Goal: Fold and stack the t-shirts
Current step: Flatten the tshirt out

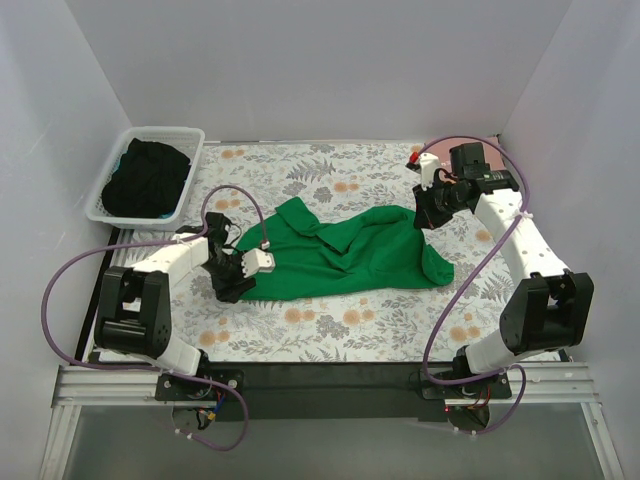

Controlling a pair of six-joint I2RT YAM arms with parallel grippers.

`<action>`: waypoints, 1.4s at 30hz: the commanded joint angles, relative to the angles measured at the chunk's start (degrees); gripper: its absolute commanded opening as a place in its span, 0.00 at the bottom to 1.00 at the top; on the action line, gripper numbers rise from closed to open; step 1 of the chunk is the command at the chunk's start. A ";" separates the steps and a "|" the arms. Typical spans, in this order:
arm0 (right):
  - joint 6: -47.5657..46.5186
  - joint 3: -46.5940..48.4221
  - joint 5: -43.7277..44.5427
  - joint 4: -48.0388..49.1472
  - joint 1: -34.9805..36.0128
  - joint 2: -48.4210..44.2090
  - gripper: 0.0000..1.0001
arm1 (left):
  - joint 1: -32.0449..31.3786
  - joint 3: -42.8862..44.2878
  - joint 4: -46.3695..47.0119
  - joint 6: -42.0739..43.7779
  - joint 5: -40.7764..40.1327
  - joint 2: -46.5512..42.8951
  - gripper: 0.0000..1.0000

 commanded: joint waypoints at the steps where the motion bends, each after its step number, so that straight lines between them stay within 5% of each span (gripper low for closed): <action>1: -0.50 -0.50 -1.10 -0.33 -0.12 0.18 0.01 | -0.83 -2.49 3.28 -0.52 -3.15 0.53 0.50; 9: -0.59 -0.94 -1.19 -0.33 -0.29 0.09 0.01 | -1.88 -3.90 5.48 -0.26 -6.49 3.52 0.44; 12: -0.59 -1.03 -1.36 -0.33 -0.29 0.09 0.01 | -3.11 -5.05 5.57 -0.52 -8.16 4.84 0.18; 17: -0.77 -1.03 -1.10 -0.33 -0.56 0.01 0.01 | -4.17 -5.75 8.11 -4.12 -8.43 4.59 0.00; 31: -1.21 15.74 1.97 -2.26 -5.65 -1.93 0.01 | 1.19 20.16 -1.11 -24.66 11.42 -6.22 0.00; 42: 0.55 36.23 5.57 4.31 -14.18 -14.48 0.01 | 1.55 34.84 8.38 -45.86 9.15 -22.56 0.00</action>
